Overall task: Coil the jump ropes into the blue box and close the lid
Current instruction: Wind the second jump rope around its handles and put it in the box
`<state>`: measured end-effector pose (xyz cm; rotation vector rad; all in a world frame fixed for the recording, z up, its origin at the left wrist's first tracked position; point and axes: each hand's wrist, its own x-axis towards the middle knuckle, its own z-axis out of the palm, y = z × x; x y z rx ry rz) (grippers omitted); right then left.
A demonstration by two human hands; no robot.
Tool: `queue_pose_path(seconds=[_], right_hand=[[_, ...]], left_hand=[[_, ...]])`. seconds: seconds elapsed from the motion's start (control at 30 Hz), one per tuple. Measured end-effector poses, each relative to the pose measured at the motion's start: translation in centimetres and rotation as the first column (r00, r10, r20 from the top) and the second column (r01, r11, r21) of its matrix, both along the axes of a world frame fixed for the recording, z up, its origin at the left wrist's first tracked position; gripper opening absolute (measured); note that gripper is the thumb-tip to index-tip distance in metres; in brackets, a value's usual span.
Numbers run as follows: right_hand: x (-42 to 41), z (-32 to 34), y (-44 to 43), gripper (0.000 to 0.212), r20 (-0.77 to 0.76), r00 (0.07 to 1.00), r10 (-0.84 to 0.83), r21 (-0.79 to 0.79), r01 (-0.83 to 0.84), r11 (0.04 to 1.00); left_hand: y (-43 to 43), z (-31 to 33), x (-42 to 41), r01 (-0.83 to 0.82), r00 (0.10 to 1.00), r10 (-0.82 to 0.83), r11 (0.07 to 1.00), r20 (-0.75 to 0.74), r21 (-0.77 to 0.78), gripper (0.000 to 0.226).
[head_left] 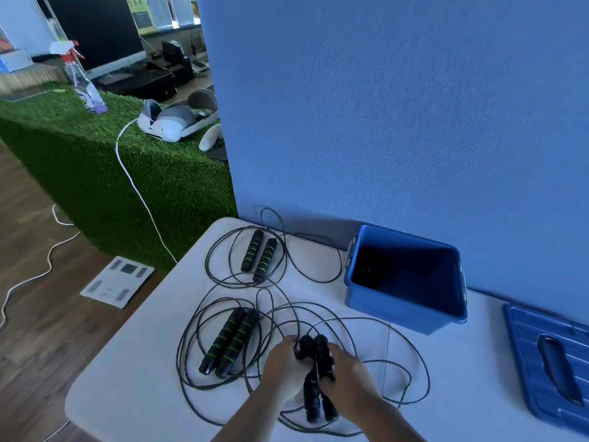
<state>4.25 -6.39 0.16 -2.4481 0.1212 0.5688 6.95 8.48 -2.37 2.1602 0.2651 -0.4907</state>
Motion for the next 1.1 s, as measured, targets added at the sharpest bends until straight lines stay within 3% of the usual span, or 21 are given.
queue_pose_path(seconds=[0.07, 0.2, 0.37, 0.5, 0.67, 0.87, 1.1], right_hand=[[0.0, 0.2, -0.2, 0.051, -0.043, 0.997, -0.068, 0.082, 0.071, 0.994], [0.1, 1.1, -0.5, 0.042, -0.115, 0.970, -0.212, 0.273, 0.236, 0.933], [0.3, 2.9, -0.1, 0.038, -0.318, 0.878, -0.358, 0.472, 0.474, 0.743], [0.3, 4.4, 0.2, 0.025, -0.418, 0.807, -0.418, 0.544, 0.591, 0.596], [0.6, 5.7, 1.3, 0.043, -0.489, 0.745, -0.454, 0.575, 0.667, 0.474], [0.6, 6.4, 2.2, 0.054, -0.613, 0.600, -0.514, 0.587, 0.782, 0.212], [0.1, 7.3, 2.7, 0.082, -0.800, 0.463, -0.383, 0.523, 0.850, -0.066]], left_hand=[[0.1, -0.5, 0.2, -0.025, 0.999, 0.023, 0.996, -0.029, -0.081, 0.010], [0.5, 0.2, 0.4, -0.107, 0.993, 0.080, 0.929, -0.092, -0.354, 0.027], [0.9, 3.2, -0.9, -0.092, 0.994, 0.049, 0.838, -0.093, -0.538, 0.035], [0.8, 4.5, -1.7, 0.065, 0.995, -0.022, 0.888, 0.097, -0.455, 0.049], [0.1, 4.4, -2.3, 0.151, 0.969, -0.085, 0.947, 0.231, -0.283, 0.050], [-0.9, 5.1, -3.0, 0.207, 0.895, -0.182, 0.978, 0.407, -0.018, 0.063], [-1.7, 6.1, -3.8, 0.190, 0.771, -0.243, 0.970, 0.589, 0.151, 0.048]])
